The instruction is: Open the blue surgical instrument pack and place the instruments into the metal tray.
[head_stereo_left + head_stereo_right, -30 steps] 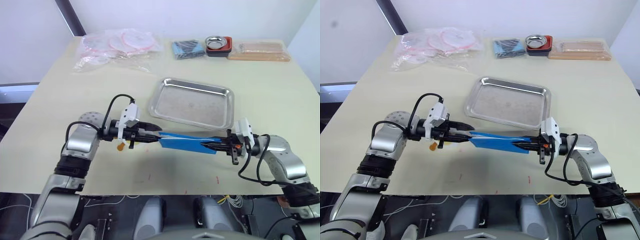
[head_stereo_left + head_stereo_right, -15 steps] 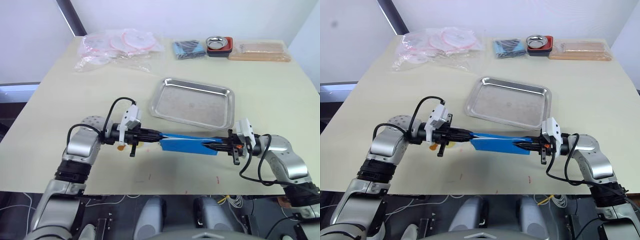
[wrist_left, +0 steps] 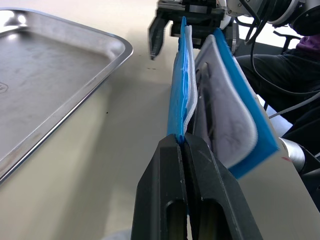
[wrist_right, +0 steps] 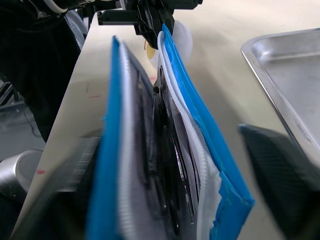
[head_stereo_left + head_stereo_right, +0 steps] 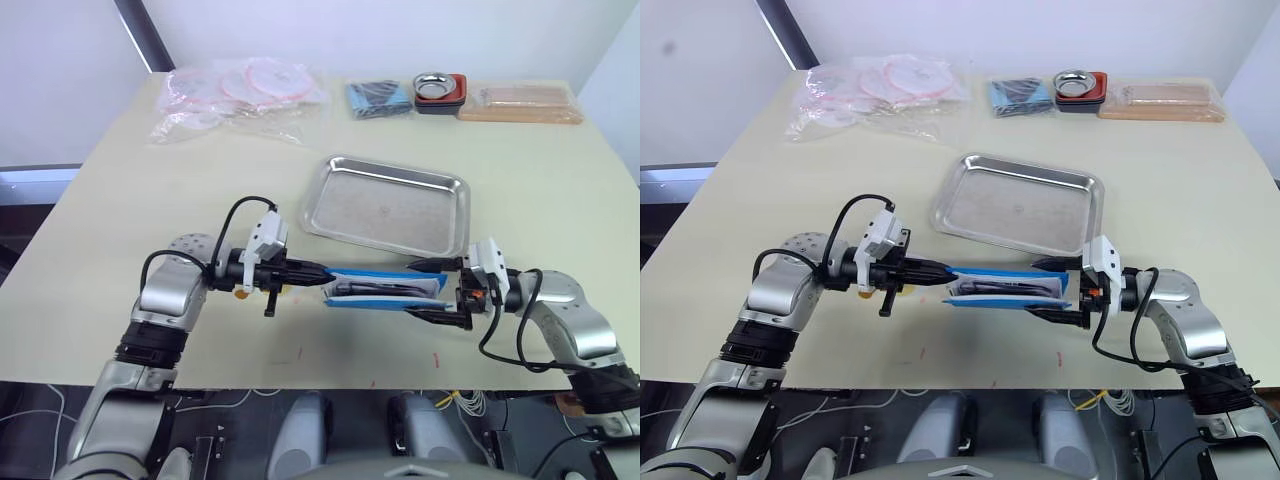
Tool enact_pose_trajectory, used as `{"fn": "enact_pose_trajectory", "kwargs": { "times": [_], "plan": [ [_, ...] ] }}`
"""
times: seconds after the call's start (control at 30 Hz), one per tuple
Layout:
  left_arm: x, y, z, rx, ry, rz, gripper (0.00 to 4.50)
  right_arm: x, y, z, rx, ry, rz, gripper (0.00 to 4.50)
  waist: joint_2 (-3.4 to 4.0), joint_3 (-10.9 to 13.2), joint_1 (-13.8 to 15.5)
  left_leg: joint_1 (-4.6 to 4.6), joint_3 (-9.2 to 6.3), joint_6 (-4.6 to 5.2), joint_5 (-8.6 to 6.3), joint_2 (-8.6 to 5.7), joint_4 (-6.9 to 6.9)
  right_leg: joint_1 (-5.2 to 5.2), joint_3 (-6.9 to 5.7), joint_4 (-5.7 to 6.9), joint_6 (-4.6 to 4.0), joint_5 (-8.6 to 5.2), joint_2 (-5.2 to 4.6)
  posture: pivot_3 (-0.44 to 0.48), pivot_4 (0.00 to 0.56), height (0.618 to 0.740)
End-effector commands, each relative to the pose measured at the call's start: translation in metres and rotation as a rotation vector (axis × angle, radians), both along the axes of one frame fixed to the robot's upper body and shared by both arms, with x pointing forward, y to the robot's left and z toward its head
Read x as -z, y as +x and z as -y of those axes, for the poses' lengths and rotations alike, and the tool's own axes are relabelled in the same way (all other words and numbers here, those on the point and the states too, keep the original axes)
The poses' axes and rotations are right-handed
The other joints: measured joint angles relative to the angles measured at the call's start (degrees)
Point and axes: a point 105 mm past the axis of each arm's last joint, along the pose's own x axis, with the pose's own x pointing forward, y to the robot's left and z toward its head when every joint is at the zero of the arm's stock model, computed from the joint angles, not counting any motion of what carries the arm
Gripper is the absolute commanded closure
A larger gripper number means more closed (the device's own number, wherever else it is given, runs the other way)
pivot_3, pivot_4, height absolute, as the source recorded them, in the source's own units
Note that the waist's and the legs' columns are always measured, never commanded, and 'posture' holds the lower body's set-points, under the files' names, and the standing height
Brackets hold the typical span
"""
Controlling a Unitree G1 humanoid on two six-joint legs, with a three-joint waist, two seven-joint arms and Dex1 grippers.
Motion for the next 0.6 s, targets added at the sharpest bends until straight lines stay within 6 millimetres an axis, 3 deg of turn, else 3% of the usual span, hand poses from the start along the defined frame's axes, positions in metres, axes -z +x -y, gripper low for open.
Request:
{"fn": "enact_pose_trajectory", "kwargs": {
  "times": [0.03,0.4,0.6],
  "plan": [
    [-0.002,-0.002,0.001,0.018,0.001,0.025,4.50,-0.020,-0.003,0.008,0.019,0.031,0.043,0.08,0.00,0.0,0.0,0.00,0.00,0.00,0.00,0.00,0.00,0.00,0.00,0.00,0.00,0.00,-0.01,0.000,0.150,0.740],
    [0.006,0.000,0.006,0.024,0.023,0.025,4.50,-0.067,-0.018,0.022,0.056,0.179,-0.067,0.08,0.00,0.0,0.1,0.01,-0.04,0.00,0.00,-0.01,0.00,0.04,-0.03,0.01,0.00,0.00,-0.05,0.000,0.150,0.740],
    [0.007,0.002,0.007,0.023,0.023,0.024,4.50,-0.046,-0.023,0.015,0.046,0.104,-0.133,1.77,0.00,0.0,0.2,0.01,-0.06,0.00,0.00,-0.04,0.01,0.11,-0.06,-0.06,0.02,0.00,-0.06,0.000,0.150,0.740]
  ]
}}
